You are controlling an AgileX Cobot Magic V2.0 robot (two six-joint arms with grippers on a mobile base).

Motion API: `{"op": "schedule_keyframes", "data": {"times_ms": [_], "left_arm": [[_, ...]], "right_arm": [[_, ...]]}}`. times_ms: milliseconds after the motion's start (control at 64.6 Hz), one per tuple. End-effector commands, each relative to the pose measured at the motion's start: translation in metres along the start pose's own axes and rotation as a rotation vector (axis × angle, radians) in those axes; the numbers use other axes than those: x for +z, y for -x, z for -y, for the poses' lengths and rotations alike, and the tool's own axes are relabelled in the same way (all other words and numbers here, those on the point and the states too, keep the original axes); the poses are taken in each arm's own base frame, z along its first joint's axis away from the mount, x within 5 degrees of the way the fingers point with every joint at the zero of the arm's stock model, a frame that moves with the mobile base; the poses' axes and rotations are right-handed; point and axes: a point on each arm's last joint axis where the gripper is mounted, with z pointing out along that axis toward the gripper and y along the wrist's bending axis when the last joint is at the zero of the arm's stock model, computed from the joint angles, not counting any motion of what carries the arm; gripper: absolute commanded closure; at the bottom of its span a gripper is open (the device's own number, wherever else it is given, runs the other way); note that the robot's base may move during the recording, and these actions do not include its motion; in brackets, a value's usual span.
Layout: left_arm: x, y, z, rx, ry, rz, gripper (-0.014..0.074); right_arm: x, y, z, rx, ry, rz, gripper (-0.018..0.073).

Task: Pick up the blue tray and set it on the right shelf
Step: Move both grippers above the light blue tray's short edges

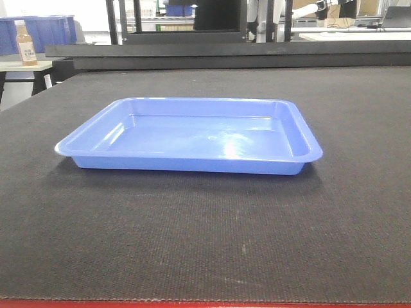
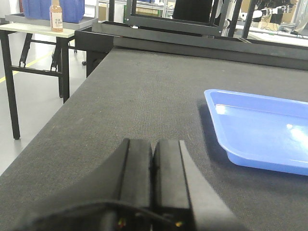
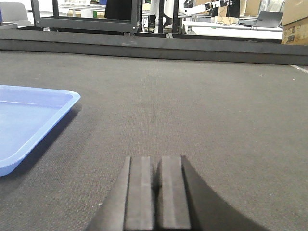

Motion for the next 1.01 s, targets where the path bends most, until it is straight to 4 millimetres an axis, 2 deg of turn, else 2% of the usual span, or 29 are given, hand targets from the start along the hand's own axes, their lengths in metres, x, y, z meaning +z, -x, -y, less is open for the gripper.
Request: {"op": "schedule_keyframes", "data": {"times_ms": [0, 836, 914, 991], "left_arm": [[0.0, -0.001, -0.001, -0.003, -0.001, 0.075, 0.0644], [-0.001, 0.003, 0.0, -0.003, -0.004, 0.125, 0.0644], [-0.002, 0.018, 0.001, -0.002, -0.011, 0.213, 0.0644], [-0.006, 0.042, 0.004, 0.006, -0.015, 0.242, 0.0644]], "right_arm": [[-0.003, 0.017, 0.0, -0.012, -0.005, 0.128, 0.0503], [-0.004, 0.021, 0.001, -0.007, -0.009, 0.175, 0.0503], [-0.007, 0.038, 0.001, 0.038, -0.01, 0.244, 0.0503], [-0.015, 0.067, 0.0, 0.038, -0.002, 0.307, 0.0503]]}}
